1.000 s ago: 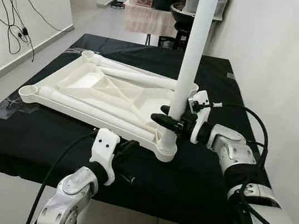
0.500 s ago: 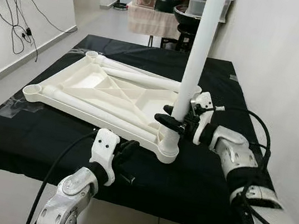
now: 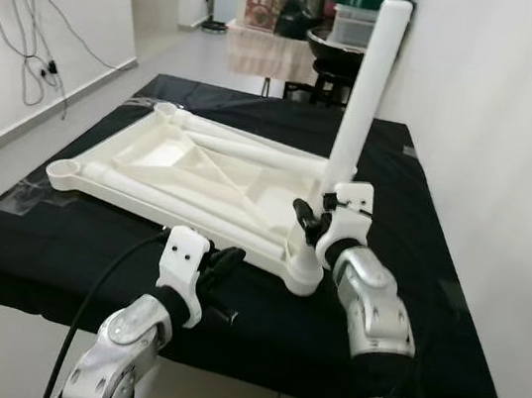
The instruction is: Building children table
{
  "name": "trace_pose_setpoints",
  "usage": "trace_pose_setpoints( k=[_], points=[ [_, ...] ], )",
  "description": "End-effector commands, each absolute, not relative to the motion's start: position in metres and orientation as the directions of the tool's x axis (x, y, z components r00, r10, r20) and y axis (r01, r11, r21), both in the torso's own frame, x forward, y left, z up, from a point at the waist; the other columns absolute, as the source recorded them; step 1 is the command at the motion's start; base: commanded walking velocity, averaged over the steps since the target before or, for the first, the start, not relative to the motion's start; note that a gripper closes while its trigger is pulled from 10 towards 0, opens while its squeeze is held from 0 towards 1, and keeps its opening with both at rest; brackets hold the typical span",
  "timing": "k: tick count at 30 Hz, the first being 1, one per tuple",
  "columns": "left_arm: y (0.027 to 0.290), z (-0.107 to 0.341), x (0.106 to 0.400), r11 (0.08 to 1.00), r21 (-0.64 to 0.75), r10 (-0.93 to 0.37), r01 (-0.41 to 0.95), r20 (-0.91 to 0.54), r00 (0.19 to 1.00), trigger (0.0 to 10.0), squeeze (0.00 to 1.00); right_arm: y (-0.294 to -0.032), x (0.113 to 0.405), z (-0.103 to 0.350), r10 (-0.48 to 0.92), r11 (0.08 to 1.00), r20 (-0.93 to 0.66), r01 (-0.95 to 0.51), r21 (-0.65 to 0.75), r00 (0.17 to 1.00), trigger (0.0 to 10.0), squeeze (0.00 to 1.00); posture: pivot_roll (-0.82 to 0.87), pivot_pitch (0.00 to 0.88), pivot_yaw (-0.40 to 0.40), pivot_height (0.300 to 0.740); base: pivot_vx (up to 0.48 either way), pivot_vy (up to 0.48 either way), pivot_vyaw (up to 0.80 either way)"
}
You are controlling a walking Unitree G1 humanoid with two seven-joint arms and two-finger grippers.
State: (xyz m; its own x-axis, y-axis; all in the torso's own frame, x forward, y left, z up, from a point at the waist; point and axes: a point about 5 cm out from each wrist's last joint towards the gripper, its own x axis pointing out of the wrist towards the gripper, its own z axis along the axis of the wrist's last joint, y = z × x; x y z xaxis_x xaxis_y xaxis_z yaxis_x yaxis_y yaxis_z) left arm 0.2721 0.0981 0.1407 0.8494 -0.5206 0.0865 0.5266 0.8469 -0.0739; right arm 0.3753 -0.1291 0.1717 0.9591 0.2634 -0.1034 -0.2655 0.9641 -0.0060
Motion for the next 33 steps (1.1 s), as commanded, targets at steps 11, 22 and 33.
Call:
trace_pose_setpoints(
  k=[11, 22, 33],
  points=[
    [0.097, 0.137, 0.272, 0.848, -0.088, -0.518, 0.523, 0.076, 0.852, 10.0, 0.00, -0.124, 0.365, 0.190, 0.842, 0.516, -0.122, -0.850, -0.107, 0.526, 10.0, 0.00, -0.01, 0.025, -0.050, 0.740, 0.000, 0.000, 0.00],
    [0.095, 0.137, 0.272, 0.850, -0.083, -0.514, 0.520, 0.076, 0.854, 10.0, 0.00, -0.139, 0.378, 0.183, 0.865, 0.468, -0.214, -0.884, 0.014, 0.454, 4.9, 0.00, 0.01, 0.016, -0.068, 0.740, 0.000, 0.000, 0.00],
    [0.095, 0.137, 0.271, 0.849, -0.084, -0.516, 0.521, 0.075, 0.853, 10.0, 0.00, -0.156, 0.377, 0.162, 0.811, 0.567, -0.216, -0.822, 0.058, 0.544, 0.0, 0.00, 0.00, 0.022, -0.065, 0.740, 0.000, 0.000, 0.00]
  ],
)
